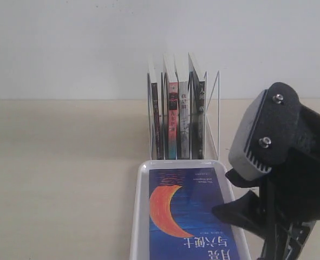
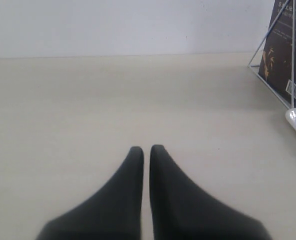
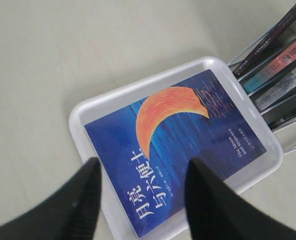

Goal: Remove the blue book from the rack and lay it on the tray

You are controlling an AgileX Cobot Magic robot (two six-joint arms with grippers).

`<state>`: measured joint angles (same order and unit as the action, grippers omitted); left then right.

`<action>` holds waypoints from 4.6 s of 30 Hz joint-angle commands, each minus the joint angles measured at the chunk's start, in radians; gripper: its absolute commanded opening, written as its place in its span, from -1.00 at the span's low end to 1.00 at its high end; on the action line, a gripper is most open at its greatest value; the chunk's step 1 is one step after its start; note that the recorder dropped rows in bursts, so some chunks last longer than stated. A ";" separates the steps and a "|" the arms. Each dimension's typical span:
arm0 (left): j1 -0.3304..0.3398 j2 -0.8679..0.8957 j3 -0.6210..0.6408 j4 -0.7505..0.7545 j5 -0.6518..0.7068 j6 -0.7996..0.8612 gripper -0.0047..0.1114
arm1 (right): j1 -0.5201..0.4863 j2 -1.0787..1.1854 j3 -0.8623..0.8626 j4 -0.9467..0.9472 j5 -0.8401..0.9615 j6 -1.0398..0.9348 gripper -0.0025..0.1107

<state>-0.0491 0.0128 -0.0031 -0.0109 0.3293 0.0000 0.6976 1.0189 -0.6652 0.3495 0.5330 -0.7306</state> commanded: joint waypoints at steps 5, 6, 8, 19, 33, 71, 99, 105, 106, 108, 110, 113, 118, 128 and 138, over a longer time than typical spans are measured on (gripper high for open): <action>0.003 -0.004 0.003 0.001 -0.014 0.006 -0.85 | 0.000 -0.008 -0.005 0.009 -0.165 0.026 -0.93; 0.003 -0.004 0.003 0.001 -0.014 0.006 -0.85 | 0.000 -0.008 -0.005 0.009 -0.172 0.026 -0.93; 0.003 -0.004 0.003 0.001 -0.014 0.006 -0.85 | 0.000 -0.009 -0.005 0.009 -0.195 0.026 -0.93; 0.003 -0.004 0.003 0.001 -0.014 0.006 -0.85 | 0.000 -0.009 -0.005 0.009 -0.206 0.031 -0.93; 0.003 -0.004 0.003 0.001 -0.014 0.006 -0.85 | 0.000 -0.021 -0.005 0.009 -0.218 0.046 -0.93; 0.003 -0.004 0.003 0.001 -0.014 0.006 -0.85 | -0.496 -0.932 0.665 0.013 -0.533 0.326 -0.93; 0.003 -0.004 0.003 0.001 -0.014 0.006 -0.85 | -0.559 -1.019 0.665 -0.337 -0.206 0.773 -0.93; 0.003 -0.004 0.003 0.001 -0.014 0.006 -0.85 | -0.559 -1.019 0.665 -0.350 -0.206 0.757 -0.93; 0.003 -0.004 0.003 0.001 -0.014 0.006 -0.85 | -0.559 -1.019 0.665 -0.350 -0.206 0.750 -0.93; 0.003 -0.004 0.003 0.001 -0.014 0.006 -0.85 | -0.559 -1.019 0.665 -0.350 -0.206 0.743 -0.93; 0.003 -0.004 0.003 0.001 -0.014 0.006 -0.85 | -0.559 -1.019 0.665 -0.350 -0.206 0.741 -0.93; 0.003 -0.004 0.003 0.001 -0.014 0.006 -0.85 | -0.559 -1.019 0.665 -0.350 -0.206 0.736 -0.93; 0.003 -0.004 0.003 0.001 -0.014 0.006 -0.85 | -0.559 -1.019 0.665 -0.355 -0.206 0.722 -0.93; 0.003 -0.004 0.003 0.001 -0.014 0.006 -0.85 | -0.559 -1.019 0.665 -0.357 -0.198 0.720 -0.93; 0.003 -0.004 0.003 0.001 -0.014 0.006 -0.85 | -0.559 -1.019 0.665 -0.357 -0.199 0.725 -0.93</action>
<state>-0.0491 0.0128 -0.0031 -0.0109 0.3293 0.0000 0.1411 0.0048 0.0003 0.0000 0.3364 0.0000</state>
